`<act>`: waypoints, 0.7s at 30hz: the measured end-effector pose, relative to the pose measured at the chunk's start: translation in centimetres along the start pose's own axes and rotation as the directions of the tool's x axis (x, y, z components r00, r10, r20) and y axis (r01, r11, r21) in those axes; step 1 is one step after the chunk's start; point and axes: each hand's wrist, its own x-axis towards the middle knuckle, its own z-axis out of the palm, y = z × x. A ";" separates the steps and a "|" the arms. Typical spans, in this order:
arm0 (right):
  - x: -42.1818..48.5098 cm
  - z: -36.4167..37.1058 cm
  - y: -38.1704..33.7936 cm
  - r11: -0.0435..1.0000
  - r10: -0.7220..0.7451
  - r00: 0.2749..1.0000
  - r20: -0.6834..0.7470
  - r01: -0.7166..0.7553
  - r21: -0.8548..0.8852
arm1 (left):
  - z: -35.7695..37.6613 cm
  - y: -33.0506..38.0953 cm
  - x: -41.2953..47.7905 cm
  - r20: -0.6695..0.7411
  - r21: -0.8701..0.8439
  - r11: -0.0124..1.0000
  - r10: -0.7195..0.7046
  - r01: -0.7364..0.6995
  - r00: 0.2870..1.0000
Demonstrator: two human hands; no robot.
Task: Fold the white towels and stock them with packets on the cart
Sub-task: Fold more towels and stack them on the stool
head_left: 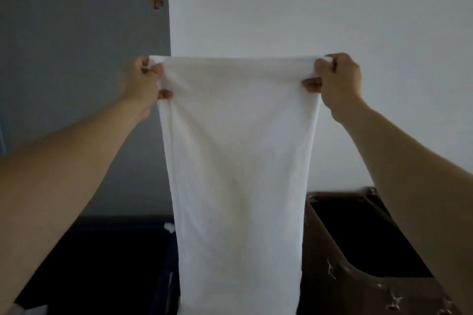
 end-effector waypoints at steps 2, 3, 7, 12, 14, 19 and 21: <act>0.4 -0.7 -1.9 0.999 -0.051 0.999 -0.014 0.051 0.015 | -0.3 2.3 0.4 0.000 -0.029 0.999 0.044 -0.044 0.999; 0.2 -1.0 -2.4 0.998 -0.061 0.998 -0.018 0.062 0.022 | -0.5 3.1 0.1 0.004 -0.039 0.998 0.057 -0.057 0.998; -3.2 -2.2 -2.6 0.999 -0.040 0.999 -0.002 0.040 0.021 | -2.8 3.6 -3.0 0.035 -0.069 0.996 0.058 -0.056 0.998; -11.0 -4.1 -1.4 0.998 0.042 0.999 0.021 -0.041 -0.038 | -8.5 1.0 -10.7 0.152 -0.094 0.994 -0.032 0.047 0.988; -14.9 -4.9 -0.5 0.994 0.084 0.996 0.030 -0.082 -0.071 | -11.1 -0.3 -15.0 0.211 -0.067 0.990 -0.104 0.120 0.972; -25.7 -7.6 3.7 0.941 0.280 0.955 0.101 -0.252 -0.226 | -17.8 -5.7 -26.0 0.304 0.120 0.936 -0.353 0.332 0.885; -29.3 -8.6 5.3 0.911 0.341 0.932 0.125 -0.294 -0.289 | -19.8 -7.5 -29.1 0.332 0.222 0.894 -0.444 0.388 0.832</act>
